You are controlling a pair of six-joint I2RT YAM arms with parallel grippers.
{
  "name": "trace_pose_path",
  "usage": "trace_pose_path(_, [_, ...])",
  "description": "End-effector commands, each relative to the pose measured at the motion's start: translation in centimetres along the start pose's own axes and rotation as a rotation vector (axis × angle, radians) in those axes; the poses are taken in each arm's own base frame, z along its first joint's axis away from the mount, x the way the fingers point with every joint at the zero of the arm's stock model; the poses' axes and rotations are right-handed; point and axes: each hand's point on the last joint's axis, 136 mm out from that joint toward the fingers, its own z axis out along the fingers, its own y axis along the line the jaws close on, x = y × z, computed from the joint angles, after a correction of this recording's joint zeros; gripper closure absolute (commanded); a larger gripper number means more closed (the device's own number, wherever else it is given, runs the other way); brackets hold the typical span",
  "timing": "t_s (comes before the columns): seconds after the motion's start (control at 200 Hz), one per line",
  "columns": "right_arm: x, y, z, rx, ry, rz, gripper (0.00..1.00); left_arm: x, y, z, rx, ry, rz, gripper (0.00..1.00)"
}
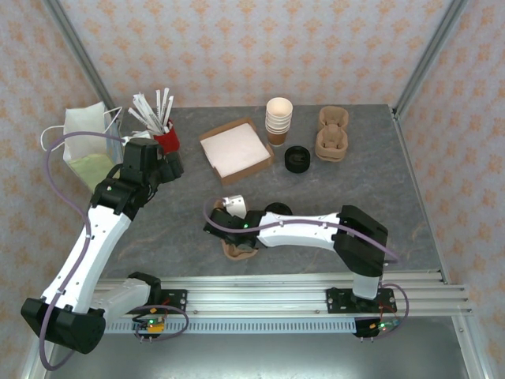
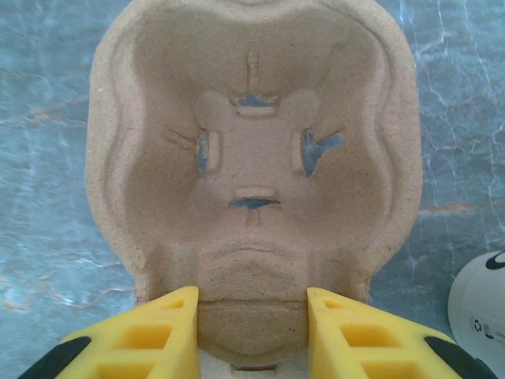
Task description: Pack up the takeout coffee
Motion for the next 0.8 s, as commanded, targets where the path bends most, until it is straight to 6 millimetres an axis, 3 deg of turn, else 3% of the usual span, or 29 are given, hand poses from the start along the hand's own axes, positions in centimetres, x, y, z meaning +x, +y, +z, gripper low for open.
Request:
trace_pose_path(0.0, [0.9, -1.6, 0.6, 0.057, -0.002, 0.020, 0.66, 0.2, 0.0, -0.1, 0.015, 0.006, -0.027, 0.14])
trace_pose_path(0.18, [1.9, -2.1, 0.7, 0.048, 0.009, 0.050, 0.62, 0.6, -0.2, 0.0, 0.026, 0.019, -0.029, 0.14])
trace_pose_path(0.415, [0.9, -2.2, 0.0, 0.055, -0.017, 0.045, 0.50, 0.9, 0.0, 0.1, 0.023, 0.028, -0.024, 0.14])
trace_pose_path(0.641, [-2.0, -1.8, -3.8, -0.021, -0.090, 0.042, 0.34, -0.5, 0.0, -1.3, 0.023, -0.011, -0.014, 0.14])
trace_pose_path(0.796, [-4.4, 0.4, -7.2, -0.168, -0.139, -0.001, 0.27, -2.7, 1.4, -2.8, -0.062, -0.070, 0.015, 0.14])
